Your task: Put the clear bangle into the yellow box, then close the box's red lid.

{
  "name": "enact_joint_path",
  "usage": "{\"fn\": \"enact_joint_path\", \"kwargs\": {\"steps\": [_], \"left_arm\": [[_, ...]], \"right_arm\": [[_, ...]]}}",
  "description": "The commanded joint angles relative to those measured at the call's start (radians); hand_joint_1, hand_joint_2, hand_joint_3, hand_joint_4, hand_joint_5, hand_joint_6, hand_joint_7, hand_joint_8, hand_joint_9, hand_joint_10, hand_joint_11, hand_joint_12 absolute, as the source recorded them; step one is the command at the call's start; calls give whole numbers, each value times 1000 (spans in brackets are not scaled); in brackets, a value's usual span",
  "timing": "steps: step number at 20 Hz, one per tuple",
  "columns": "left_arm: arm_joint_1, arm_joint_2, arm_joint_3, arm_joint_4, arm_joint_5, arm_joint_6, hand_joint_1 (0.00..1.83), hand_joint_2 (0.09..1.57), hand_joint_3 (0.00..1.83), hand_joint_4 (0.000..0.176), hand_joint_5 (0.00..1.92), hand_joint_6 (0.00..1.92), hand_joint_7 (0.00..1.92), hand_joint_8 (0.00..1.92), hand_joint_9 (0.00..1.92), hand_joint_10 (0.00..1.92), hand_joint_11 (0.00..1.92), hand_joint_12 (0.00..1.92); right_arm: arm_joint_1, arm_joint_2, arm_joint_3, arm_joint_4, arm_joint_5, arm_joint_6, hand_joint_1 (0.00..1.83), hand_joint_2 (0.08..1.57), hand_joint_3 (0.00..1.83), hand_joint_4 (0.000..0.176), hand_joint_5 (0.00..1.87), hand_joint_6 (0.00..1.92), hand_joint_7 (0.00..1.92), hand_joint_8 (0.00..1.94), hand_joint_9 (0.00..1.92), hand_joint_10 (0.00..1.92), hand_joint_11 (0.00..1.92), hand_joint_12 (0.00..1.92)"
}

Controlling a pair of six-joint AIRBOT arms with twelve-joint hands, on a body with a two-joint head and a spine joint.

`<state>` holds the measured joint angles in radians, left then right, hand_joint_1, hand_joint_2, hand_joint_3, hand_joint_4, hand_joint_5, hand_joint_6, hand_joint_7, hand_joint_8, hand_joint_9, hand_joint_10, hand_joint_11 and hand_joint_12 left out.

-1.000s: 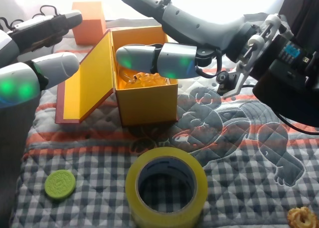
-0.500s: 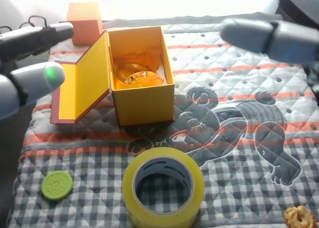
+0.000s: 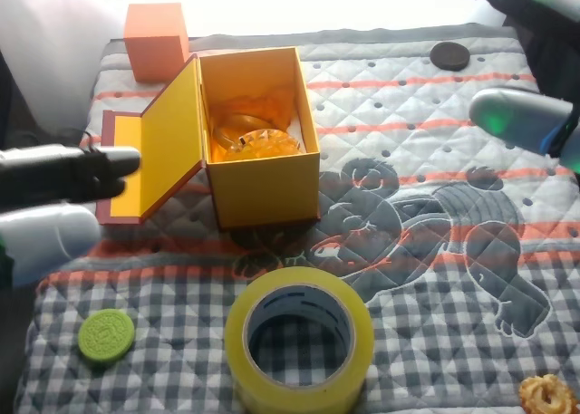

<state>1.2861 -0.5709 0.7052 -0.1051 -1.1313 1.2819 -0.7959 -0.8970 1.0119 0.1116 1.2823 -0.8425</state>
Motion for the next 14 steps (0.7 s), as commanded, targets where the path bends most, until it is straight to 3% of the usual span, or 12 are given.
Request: {"fn": "enact_joint_path", "kwargs": {"steps": [1, 2, 4, 6, 7, 9, 10, 11, 12, 14], "left_arm": [[-8, -2, 4, -13, -79, -6, 0, 1355, 2, 21, 345, 2, 502, 5, 435, 1, 0, 653], [-9, -8, 7, -2, -57, -6, 23, 1362, 2, 0, 326, 0, 457, 1, 391, 0, 0, 620], [-21, -28, 22, 8, -9, -6, 0, 1391, 11, 0, 279, 0, 346, 0, 336, 0, 42, 624], [-44, -50, 37, 29, 50, -6, 0, 1424, 1, 0, 262, 0, 290, 2, 299, 0, 100, 532], [-67, -63, 47, 54, 98, -6, 0, 1442, 7, 0, 133, 0, 159, 0, 172, 0, 40, 478], [-120, -87, 64, 97, 181, -6, 0, 1465, 16, 0, 111, 0, 138, 0, 153, 0, 28, 470], [-155, -100, 71, 124, 226, -6, 0, 1567, 99, 0, 101, 2, 105, 1, 120, 4, 2, 426], [-175, -106, 73, 146, 255, -6, 0, 1567, 99, 0, 101, 2, 105, 1, 120, 4, 2, 426], [-191, -111, 73, 167, 276, -6, 0, 1571, 131, 0, 40, 7, 49, 4, 76, 5, 0, 272], [-196, -116, 72, 182, 282, -6, 0, 1571, 121, 0, 23, 3, 28, 1, 59, 1, 0, 238]], "right_arm": [[9, 1, -1, 2, 126, 3, 5, 1159, 0, 152, 230, 11, 201, 2, 17, 3, 0, 0], [9, -3, -1, 4, 125, 3, 37, 1155, 0, 153, 257, 14, 216, 6, 28, 6, 0, 0], [3, -7, -1, 8, 125, 3, 34, 1154, 0, 144, 243, 4, 215, 3, 23, 2, 0, 0], [-7, -9, -1, 19, 125, 3, 12, 1168, 4, 150, 218, 1, 226, 7, 8, 0, 0, 0], [-11, -9, -1, 25, 125, 3, 34, 1162, 1, 162, 222, 1, 223, 3, 5, 0, 0, 0], [-18, -8, -2, 30, 125, 3, 38, 1162, 1, 163, 217, 0, 218, 1, 0, 0, 0, 0], [-23, -6, -3, 32, 125, 3, 49, 1173, 5, 153, 215, 2, 220, 4, 2, 1, 0, 0], [-26, -3, -5, 33, 125, 3, 49, 1173, 5, 153, 215, 2, 220, 4, 2, 1, 0, 0], [-29, -1, -6, 34, 125, 3, 69, 1161, 0, 150, 221, 3, 218, 2, 4, 1, 0, 0], [-30, -2, -5, 36, 125, 3, 76, 1158, 0, 153, 226, 5, 220, 3, 8, 3, 0, 0]]}}
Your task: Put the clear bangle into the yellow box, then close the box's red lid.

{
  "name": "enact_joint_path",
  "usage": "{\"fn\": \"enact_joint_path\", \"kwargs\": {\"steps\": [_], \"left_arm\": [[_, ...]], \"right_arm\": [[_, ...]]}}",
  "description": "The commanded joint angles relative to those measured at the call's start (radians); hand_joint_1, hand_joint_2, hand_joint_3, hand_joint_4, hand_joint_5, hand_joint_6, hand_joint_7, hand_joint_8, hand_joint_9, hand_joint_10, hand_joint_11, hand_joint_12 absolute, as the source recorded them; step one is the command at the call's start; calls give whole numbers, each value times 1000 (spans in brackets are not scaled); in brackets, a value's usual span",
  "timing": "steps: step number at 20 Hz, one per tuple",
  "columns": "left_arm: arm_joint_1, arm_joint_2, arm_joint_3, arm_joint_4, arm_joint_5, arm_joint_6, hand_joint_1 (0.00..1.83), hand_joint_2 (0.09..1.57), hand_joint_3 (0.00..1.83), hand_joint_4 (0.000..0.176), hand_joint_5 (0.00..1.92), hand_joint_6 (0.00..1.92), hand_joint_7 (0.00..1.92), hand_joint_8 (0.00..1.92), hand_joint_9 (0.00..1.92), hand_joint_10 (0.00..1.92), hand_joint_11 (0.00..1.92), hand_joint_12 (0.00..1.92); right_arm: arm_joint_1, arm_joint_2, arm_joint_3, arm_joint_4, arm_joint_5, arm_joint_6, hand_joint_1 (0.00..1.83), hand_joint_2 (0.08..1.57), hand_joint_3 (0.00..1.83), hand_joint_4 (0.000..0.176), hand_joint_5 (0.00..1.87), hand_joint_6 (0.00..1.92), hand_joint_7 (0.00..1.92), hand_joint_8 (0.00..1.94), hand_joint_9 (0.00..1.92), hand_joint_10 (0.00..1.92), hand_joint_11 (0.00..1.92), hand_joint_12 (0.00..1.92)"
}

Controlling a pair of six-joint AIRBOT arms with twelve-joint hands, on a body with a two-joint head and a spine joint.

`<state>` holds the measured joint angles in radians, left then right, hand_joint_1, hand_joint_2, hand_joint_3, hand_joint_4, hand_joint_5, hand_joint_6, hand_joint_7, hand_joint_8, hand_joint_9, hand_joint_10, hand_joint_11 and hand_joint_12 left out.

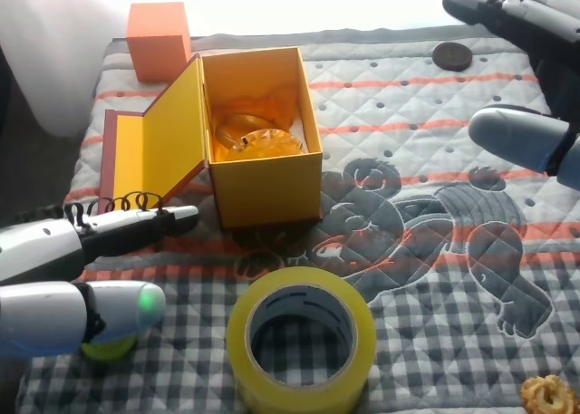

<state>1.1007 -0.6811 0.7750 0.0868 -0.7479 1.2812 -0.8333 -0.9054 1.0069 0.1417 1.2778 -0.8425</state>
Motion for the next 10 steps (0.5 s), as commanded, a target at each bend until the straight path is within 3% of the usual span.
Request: {"fn": "enact_joint_path", "kwargs": {"steps": [1, 2, 6, 8, 10], "left_arm": [[-13, -8, 1, -3, -100, -5, 0, 1571, 117, 0, 4, 0, 5, 0, 36, 1, 0, 204], [-19, -12, 2, 8, -93, -5, 0, 1571, 96, 0, 0, 0, 0, 0, 0, 0, 0, 22], [-56, -40, 14, 43, -49, -5, 0, 1571, 94, 0, 0, 0, 0, 0, 0, 0, 0, 0], [-77, -58, 24, 59, -18, -5, 0, 1571, 121, 0, 0, 0, 0, 0, 0, 0, 0, 0], [-88, -75, 38, 58, 6, -5, 0, 1571, 124, 0, 0, 0, 0, 0, 0, 0, 0, 0]], "right_arm": [[7, 5, 0, 6, 130, 3, 77, 1163, 0, 147, 225, 3, 219, 2, 4, 1, 0, 0], [7, 5, -1, 7, 130, 3, 73, 1180, 6, 151, 245, 9, 213, 0, 0, 0, 0, 0], [2, 1, 0, 15, 130, 3, 81, 1179, 3, 148, 251, 7, 212, 0, 0, 0, 0, 0], [-2, 1, 0, 18, 130, 5, 81, 1178, 2, 136, 239, 1, 205, 0, 0, 0, 0, 0], [-6, 1, -1, 21, 130, 8, 94, 1170, 0, 148, 240, 3, 212, 7, 11, 4, 0, 0]]}}
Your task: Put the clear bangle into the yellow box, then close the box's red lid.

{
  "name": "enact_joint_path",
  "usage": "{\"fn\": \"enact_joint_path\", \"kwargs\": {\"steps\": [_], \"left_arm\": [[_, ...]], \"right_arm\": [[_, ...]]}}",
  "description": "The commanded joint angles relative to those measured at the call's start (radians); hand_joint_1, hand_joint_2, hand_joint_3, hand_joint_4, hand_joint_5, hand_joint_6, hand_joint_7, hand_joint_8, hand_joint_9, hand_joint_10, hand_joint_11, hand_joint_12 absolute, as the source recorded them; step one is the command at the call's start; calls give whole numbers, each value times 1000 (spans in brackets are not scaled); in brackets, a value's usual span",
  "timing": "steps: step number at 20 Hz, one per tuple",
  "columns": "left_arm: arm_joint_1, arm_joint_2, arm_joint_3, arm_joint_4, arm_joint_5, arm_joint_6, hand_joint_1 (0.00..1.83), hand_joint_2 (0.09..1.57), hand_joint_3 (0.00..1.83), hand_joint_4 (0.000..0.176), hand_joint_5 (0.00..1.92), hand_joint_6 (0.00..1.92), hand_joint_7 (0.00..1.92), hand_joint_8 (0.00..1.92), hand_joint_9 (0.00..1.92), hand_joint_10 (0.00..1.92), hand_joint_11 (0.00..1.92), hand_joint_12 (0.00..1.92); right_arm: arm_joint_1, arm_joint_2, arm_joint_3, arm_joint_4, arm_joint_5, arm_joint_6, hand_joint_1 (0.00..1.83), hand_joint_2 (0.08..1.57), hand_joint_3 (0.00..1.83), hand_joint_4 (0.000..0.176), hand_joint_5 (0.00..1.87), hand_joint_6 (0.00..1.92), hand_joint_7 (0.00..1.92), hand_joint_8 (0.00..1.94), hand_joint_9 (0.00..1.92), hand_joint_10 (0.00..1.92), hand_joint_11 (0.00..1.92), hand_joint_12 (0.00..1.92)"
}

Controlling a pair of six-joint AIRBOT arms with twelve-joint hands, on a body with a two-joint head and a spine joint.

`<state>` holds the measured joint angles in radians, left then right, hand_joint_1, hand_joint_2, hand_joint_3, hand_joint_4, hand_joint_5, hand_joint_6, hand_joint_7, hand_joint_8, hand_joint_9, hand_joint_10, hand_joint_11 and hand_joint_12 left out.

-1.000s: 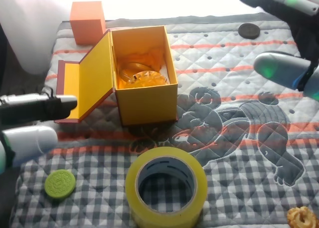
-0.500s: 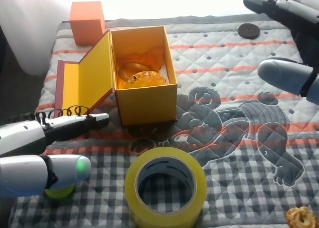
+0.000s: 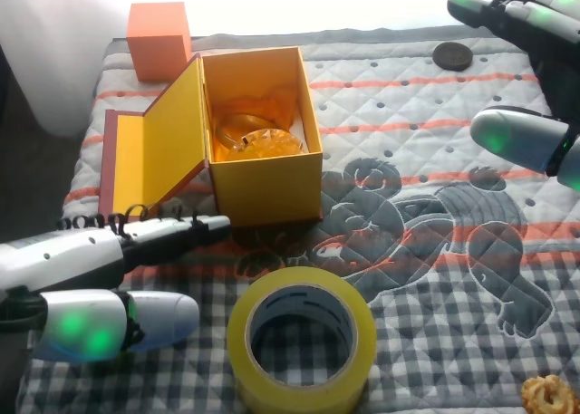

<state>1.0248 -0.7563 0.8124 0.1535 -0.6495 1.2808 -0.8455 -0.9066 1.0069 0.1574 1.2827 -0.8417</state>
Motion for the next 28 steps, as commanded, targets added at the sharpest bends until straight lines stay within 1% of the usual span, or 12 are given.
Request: {"fn": "enact_joint_path", "kwargs": {"steps": [1, 2, 4, 7, 13, 18, 21, 23, 24, 25, 26, 28], "left_arm": [[-14, -5, 5, -13, -85, -5, 0, 1571, 141, 0, 0, 0, 0, 0, 0, 0, 0, 0], [-15, -9, 10, -16, -77, -5, 0, 1571, 157, 0, 0, 0, 0, 0, 0, 0, 0, 0], [-19, -21, 23, -24, -58, -5, 0, 1571, 158, 0, 0, 0, 0, 0, 0, 0, 0, 0], [-19, -30, 46, -71, -51, -5, 0, 1571, 174, 0, 0, 0, 0, 0, 0, 0, 0, 0], [-19, -6, 60, -142, -82, 3, 0, 1571, 159, 0, 0, 0, 0, 0, 0, 0, 18, 8], [-7, 21, 36, -263, -147, 135, 0, 1571, 125, 0, 0, 0, 0, 0, 0, 0, 0, 0], [15, 23, 36, -335, -228, 144, 0, 1571, 137, 0, 0, 0, 0, 0, 0, 0, 0, 0], [32, 21, 35, -386, -292, 151, 0, 1571, 143, 0, 0, 0, 0, 0, 0, 0, 0, 0], [36, 16, 34, -413, -326, 157, 0, 1571, 154, 0, 0, 0, 0, 0, 0, 0, 0, 0], [37, 8, 35, -434, -356, 160, 0, 1571, 130, 0, 0, 0, 0, 0, 0, 0, 0, 0], [37, 3, 36, -442, -371, 160, 0, 1571, 126, 0, 0, 0, 0, 0, 0, 0, 0, 0], [32, -14, 39, -456, -419, 160, 0, 1571, 128, 0, 0, 0, 0, 0, 0, 0, 0, 0]], "right_arm": [[6, 3, -1, 6, 125, 7, 97, 1167, 0, 145, 241, 3, 204, 3, 7, 3, 0, 0], [6, 3, -1, 8, 125, 7, 82, 1177, 2, 134, 226, 0, 181, 0, 1, 0, 0, 0], [2, 3, -1, 11, 125, 7, 86, 1179, 1, 147, 226, 4, 201, 9, 13, 4, 0, 0], [-8, 2, -3, 20, 125, 7, 122, 1161, 0, 137, 223, 1, 209, 7, 8, 1, 0, 0], [-21, 2, -5, 24, 127, 12, 112, 1143, 0, 141, 217, 0, 226, 8, 10, 4, 0, 0], [-30, 2, -6, 30, 131, 15, 131, 1125, 0, 129, 213, 1, 244, 10, 13, 3, 0, 0], [-32, 4, -8, 30, 131, 16, 151, 1130, 0, 116, 218, 2, 258, 11, 26, 7, 0, 0], [-34, 5, -10, 30, 131, 17, 149, 1125, 0, 125, 221, 3, 263, 12, 27, 7, 0, 0], [-36, 7, -13, 31, 131, 18, 158, 1127, 0, 142, 231, 5, 269, 10, 29, 6, 0, 0], [-39, 10, -15, 33, 131, 18, 162, 1133, 0, 132, 232, 5, 236, 1, 31, 6, 0, 0], [-40, 11, -16, 33, 131, 18, 162, 1132, 0, 105, 233, 4, 214, 0, 30, 4, 0, 0], [-45, 12, -19, 37, 132, 18, 163, 1121, 0, 110, 225, 0, 221, 4, 38, 7, 0, 0]]}}
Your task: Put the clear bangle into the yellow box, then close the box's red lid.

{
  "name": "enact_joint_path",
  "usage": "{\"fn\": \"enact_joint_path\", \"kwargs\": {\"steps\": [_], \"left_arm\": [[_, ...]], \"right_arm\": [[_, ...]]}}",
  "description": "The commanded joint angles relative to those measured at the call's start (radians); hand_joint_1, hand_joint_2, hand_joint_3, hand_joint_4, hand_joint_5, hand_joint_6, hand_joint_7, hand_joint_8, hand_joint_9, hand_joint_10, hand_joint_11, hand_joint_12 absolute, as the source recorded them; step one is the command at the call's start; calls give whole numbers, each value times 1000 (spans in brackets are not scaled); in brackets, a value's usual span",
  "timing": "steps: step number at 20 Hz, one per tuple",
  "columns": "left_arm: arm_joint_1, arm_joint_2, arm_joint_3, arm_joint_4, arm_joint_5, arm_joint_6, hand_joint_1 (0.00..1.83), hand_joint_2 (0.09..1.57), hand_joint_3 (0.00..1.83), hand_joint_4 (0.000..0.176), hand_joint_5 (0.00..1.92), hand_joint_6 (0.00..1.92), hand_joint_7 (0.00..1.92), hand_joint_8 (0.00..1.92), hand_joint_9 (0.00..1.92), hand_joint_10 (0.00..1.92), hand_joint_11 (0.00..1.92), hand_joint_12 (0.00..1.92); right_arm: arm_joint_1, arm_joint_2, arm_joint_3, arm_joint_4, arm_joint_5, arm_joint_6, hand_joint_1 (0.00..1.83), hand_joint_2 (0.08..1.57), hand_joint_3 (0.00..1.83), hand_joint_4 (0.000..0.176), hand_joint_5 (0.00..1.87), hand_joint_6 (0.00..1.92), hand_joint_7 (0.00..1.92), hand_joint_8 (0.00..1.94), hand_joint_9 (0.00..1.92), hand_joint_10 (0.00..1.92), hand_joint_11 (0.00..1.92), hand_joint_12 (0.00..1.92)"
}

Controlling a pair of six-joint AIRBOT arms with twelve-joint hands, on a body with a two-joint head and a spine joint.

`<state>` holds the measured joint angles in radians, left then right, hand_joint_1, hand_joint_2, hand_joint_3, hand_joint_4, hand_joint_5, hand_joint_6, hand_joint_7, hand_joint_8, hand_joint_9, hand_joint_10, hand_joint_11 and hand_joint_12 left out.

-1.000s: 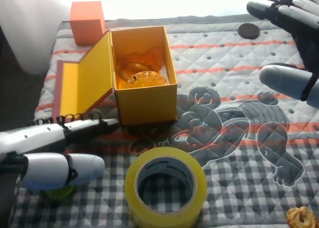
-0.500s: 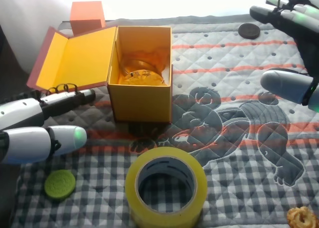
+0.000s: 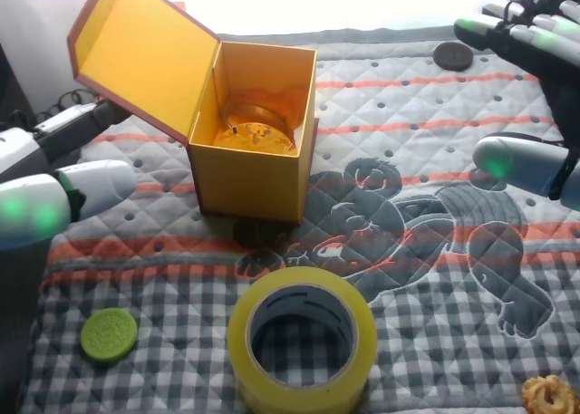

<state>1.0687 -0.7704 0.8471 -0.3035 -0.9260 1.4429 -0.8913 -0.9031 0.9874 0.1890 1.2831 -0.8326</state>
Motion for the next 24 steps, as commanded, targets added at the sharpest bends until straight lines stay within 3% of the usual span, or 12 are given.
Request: {"fn": "enact_joint_path", "kwargs": {"steps": [1, 4, 6, 11, 12, 14, 16, 20, 23, 24], "left_arm": [[-19, -7, 8, 1, -147, -2, 0, 1571, 128, 0, 0, 0, 0, 0, 0, 0, 0, 0], [-58, -32, 24, 13, -141, -2, 0, 1571, 72, 0, 0, 0, 0, 0, 0, 0, 0, 0], [-92, -45, 29, 61, -125, -2, 0, 1555, 36, 0, 0, 0, 0, 0, 0, 0, 0, 0], [-259, -85, 45, 291, 26, -21, 0, 1571, 97, 0, 0, 0, 0, 0, 0, 0, 0, 0], [-293, -102, 61, 399, 87, -126, 0, 1571, 92, 0, 0, 0, 0, 0, 0, 0, 0, 0], [-312, -135, 86, 509, 157, -249, 0, 1571, 87, 0, 0, 0, 0, 0, 0, 0, 6, 2], [-314, -159, 93, 562, 223, -269, 0, 1571, 158, 0, 0, 0, 0, 0, 0, 0, 17, 7], [-313, -147, 94, 556, 226, -269, 0, 1571, 161, 0, 0, 0, 0, 0, 0, 0, 0, 0], [-307, -121, 108, 447, 126, -269, 0, 1571, 150, 0, 0, 0, 0, 0, 0, 0, 0, 0], [-304, -111, 113, 404, 86, -269, 0, 1571, 128, 0, 0, 0, 0, 0, 0, 0, 0, 0]], "right_arm": [[0, 9, 1, 6, 133, 9, 163, 1121, 0, 110, 225, 0, 221, 4, 38, 7, 0, 0], [-2, 9, 0, 7, 134, 9, 172, 1117, 0, 97, 199, 0, 233, 6, 58, 10, 0, 0], [-3, 9, 0, 8, 135, 9, 178, 1116, 0, 107, 198, 0, 250, 11, 70, 13, 0, 0], [-14, 7, 0, 15, 142, 12, 146, 1131, 4, 104, 166, 0, 283, 14, 82, 10, 0, 0], [-18, 6, 0, 18, 147, 14, 141, 1126, 1, 108, 160, 0, 296, 16, 96, 13, 0, 0], [-20, 4, 0, 21, 150, 14, 160, 1129, 2, 102, 165, 2, 296, 11, 100, 11, 0, 0], [-21, 5, 0, 21, 150, 18, 182, 1133, 3, 100, 177, 6, 299, 9, 101, 8, 0, 0], [-28, 11, -4, 22, 153, 19, 174, 1146, 4, 81, 165, 0, 303, 6, 111, 7, 0, 0], [-29, 21, -8, 20, 162, 19, 174, 1130, 0, 81, 157, 0, 301, 3, 102, 1, 0, 0], [-31, 29, -10, 18, 169, 19, 176, 1136, 0, 70, 148, 0, 288, 0, 102, 1, 0, 0]]}}
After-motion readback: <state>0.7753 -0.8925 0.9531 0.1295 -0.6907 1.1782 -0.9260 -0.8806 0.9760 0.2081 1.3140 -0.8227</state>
